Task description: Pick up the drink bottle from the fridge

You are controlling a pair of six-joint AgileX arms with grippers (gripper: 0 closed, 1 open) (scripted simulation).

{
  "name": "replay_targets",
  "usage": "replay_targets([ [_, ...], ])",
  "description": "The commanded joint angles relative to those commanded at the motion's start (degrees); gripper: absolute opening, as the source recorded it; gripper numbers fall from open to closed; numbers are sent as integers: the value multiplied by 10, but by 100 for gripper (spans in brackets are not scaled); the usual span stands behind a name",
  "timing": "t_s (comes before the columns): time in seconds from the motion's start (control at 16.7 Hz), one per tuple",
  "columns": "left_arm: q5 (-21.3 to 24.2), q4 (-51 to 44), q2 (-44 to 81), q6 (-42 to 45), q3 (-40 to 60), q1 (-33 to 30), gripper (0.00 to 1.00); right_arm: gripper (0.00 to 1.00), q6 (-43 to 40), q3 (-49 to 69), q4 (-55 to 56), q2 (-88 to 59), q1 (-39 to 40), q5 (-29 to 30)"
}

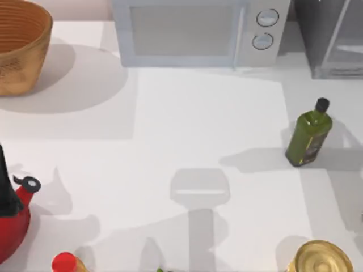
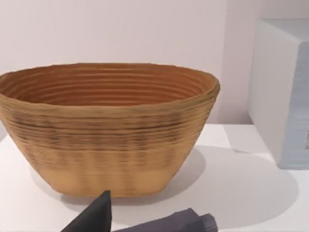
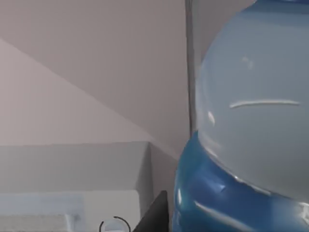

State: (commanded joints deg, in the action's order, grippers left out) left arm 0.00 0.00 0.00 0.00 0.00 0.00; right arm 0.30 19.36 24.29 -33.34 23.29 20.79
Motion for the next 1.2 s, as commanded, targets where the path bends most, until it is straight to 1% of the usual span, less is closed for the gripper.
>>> replay_targets([
  [0.48,0,0,0,0,0,0,100,0,17,153,217,-501,285,296],
  [0.78,0,0,0,0,0,0,100,0,14,248,349,-746,436,463],
  [0.9,0,0,0,0,0,0,100,0,10,281,392,-812,480,513],
  [1.02,0,0,0,0,0,0,100,0,5,306,424,-855,511,548],
  [1.2,0,0,0,0,0,0,100,0,3,318,440,-876,526,565],
])
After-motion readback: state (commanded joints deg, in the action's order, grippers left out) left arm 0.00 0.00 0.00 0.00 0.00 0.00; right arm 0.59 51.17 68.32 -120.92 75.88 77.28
